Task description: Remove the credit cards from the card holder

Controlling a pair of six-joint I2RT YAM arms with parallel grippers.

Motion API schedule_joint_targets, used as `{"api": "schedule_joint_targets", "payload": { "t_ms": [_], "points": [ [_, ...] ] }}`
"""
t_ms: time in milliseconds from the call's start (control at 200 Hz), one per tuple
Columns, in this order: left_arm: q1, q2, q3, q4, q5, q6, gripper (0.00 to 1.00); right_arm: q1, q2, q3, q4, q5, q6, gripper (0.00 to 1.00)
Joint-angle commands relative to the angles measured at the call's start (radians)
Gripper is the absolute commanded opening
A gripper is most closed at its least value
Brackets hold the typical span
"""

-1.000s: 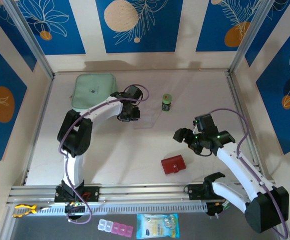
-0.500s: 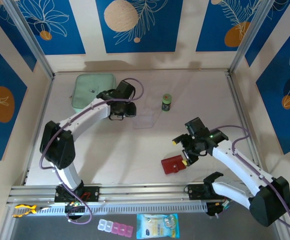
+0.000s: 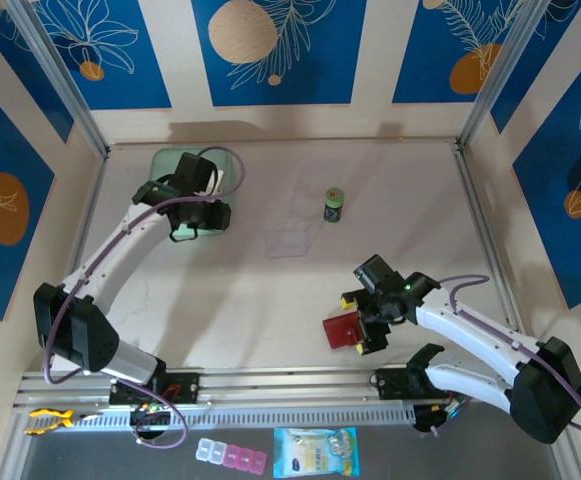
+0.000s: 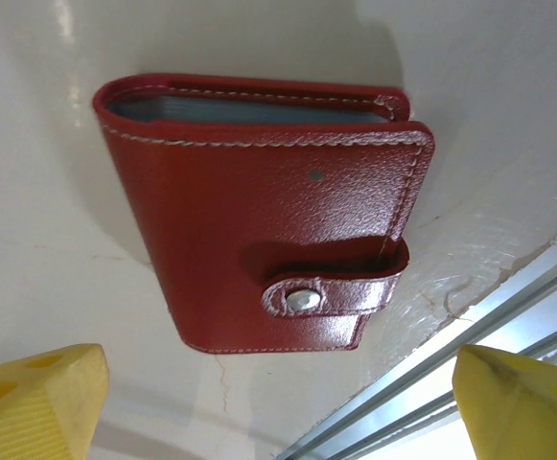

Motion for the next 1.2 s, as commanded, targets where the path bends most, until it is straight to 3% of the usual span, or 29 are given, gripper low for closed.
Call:
{"api": "schedule_joint_targets", "payload": {
  "t_ms": [0, 320, 1190],
  "points": [
    [0.015, -0.038, -0.106, 0.039, -0.008, 0.127, 0.37, 0.006, 0.031, -0.018, 0.034, 0.015, 0.048, 0.96],
    [0.031, -0.057, -0.188, 0.138, -0.005, 0.177, 0.37, 0.013, 0.113, -0.053, 0.116, 0.014, 0.041, 0.97],
    [0.046, -0.053, -0.201, 0.135, 0.003, 0.184, 0.4, 0.019, 0.138, -0.088, 0.158, 0.024, 0.052, 0.85]
  ]
}}
